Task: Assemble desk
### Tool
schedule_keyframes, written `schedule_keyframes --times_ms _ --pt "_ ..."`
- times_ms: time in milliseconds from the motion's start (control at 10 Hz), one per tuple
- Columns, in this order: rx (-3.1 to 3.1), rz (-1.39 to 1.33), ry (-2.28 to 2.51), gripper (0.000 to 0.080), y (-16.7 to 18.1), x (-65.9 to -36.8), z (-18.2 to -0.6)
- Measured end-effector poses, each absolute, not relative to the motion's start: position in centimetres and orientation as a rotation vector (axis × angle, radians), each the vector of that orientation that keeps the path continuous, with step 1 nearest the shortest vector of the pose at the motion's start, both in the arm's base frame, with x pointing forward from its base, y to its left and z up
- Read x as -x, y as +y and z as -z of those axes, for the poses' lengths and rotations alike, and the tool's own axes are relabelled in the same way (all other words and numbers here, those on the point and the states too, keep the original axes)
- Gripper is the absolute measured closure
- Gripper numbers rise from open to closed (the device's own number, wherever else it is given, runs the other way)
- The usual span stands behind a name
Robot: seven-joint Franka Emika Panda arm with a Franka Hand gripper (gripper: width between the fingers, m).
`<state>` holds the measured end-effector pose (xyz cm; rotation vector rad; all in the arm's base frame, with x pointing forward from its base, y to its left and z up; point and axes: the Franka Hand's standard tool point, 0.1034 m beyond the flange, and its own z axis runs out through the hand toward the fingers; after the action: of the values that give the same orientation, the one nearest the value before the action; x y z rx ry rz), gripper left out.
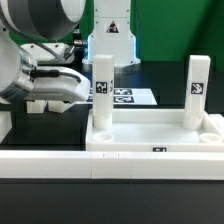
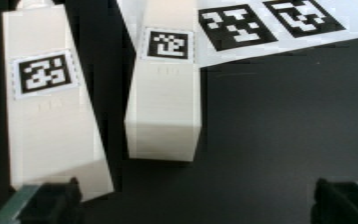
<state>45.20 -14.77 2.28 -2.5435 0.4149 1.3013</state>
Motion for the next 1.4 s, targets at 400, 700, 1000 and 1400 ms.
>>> schedule_keyframes --times_ms 400,700,1000,1400 --pt "2.537 -1.311 0.421 0.0151 -14.5 -44.2 -1.8" --pt "2.535 -1.312 0.423 0.0151 -14.6 -44.1 -1.7" --pt "2.523 -1.323 0.440 0.0151 -14.8 -43.4 -1.4" --pt "2.506 -1.346 0.455 0.0151 -14.5 -42.0 -0.9"
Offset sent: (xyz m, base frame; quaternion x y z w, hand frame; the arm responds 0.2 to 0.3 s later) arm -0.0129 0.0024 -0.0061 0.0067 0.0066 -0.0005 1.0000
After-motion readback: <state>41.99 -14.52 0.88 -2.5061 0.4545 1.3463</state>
